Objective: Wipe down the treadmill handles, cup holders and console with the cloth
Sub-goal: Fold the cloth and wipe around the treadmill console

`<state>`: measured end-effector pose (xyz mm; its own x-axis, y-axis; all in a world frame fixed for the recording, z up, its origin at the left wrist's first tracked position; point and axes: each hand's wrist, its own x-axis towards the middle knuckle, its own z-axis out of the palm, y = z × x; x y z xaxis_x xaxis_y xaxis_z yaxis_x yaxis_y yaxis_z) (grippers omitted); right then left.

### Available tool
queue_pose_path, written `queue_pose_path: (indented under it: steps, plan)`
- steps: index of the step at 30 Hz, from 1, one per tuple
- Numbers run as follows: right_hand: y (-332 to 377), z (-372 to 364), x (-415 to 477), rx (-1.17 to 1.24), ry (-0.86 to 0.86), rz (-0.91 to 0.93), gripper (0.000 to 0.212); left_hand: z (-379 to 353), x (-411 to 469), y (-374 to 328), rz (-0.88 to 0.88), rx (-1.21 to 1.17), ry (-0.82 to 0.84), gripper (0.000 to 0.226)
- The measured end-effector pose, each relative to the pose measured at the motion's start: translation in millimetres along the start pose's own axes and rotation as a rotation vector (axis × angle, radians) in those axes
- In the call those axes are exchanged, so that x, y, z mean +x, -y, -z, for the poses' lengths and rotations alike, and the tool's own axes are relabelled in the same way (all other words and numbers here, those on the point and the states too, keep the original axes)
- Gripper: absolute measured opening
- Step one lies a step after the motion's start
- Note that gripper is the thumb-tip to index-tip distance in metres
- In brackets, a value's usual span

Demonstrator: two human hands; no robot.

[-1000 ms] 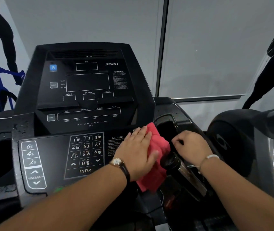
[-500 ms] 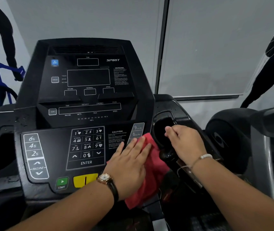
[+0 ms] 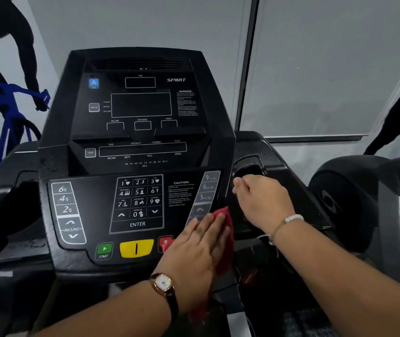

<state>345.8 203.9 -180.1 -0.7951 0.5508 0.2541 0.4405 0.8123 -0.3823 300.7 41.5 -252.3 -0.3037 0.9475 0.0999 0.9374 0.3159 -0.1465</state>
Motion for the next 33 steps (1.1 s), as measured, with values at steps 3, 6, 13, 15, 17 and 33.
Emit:
queue_pose_path:
  steps: [3, 6, 13, 15, 17, 33]
  plan:
    - [1.2, -1.8, 0.6, -0.021, 0.017, 0.014, 0.042, 7.0, 2.7, -3.1, 0.037, 0.078, -0.043, 0.071]
    - [0.8, -2.9, 2.1, -0.021, 0.024, -0.007, 0.041, 21.6, 17.3, -13.6, 0.106, 0.103, 0.002, 0.076]
    - [0.3, -1.9, -0.6, -0.028, 0.067, -0.022, 0.041, 8.7, -0.1, -15.6, 0.013, 0.18, -0.071, 0.055]
    - [-0.3, -1.9, -0.9, -0.04, 0.068, -0.018, 0.041, 7.0, -8.4, -7.3, -0.085, 0.203, 0.102, 0.059]
    - [-0.3, -2.4, -1.1, -0.049, 0.06, -0.017, 0.041, 13.0, -3.5, -2.7, -0.055, 0.202, 0.076, 0.061]
    - [-30.9, 16.9, -13.1, 0.174, 0.004, -0.038, 0.04, 15.6, 19.0, -2.6, 0.168, 0.005, -0.018, 0.072]
